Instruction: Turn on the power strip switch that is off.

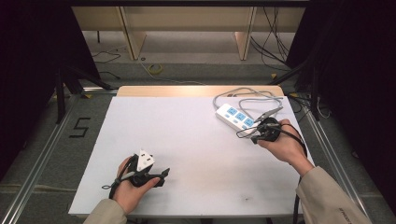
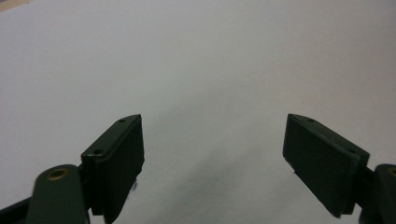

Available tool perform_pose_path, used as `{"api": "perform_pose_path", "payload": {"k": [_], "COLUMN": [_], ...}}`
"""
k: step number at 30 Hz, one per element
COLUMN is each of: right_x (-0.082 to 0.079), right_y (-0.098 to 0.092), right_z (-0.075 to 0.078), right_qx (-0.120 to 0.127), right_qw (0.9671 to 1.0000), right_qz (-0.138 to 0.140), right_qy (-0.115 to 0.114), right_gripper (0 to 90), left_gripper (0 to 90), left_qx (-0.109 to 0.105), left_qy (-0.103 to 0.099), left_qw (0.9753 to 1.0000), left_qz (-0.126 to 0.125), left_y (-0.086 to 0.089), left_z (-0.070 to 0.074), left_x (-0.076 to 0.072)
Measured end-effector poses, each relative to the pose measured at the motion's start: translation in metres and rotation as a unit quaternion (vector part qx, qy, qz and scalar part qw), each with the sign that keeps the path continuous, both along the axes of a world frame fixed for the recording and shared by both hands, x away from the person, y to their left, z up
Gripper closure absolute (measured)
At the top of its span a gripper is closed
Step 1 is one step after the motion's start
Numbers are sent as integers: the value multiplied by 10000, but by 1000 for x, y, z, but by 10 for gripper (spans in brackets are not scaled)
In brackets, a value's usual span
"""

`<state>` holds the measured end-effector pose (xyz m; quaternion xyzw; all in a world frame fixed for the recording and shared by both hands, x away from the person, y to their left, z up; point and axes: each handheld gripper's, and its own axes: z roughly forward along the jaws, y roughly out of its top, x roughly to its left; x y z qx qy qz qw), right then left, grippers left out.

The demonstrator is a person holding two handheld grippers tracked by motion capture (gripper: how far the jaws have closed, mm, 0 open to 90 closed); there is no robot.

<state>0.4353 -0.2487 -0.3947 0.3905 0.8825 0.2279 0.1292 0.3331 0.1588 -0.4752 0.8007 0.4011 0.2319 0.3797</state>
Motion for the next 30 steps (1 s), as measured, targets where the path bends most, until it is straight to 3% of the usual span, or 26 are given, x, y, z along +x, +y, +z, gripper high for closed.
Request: {"api": "perform_pose_path", "payload": {"k": [30], "right_x": [22], "right_y": [4], "right_z": [1], "right_qx": [-92], "right_qw": [9999], "right_qz": [-100], "right_qy": [61], "right_gripper": [900], "left_gripper": [205], "left_qx": [-6], "left_qy": [16], "left_qw": [10000], "left_qz": [-17], "left_y": [-1], "left_z": [0], "left_x": [0]}}
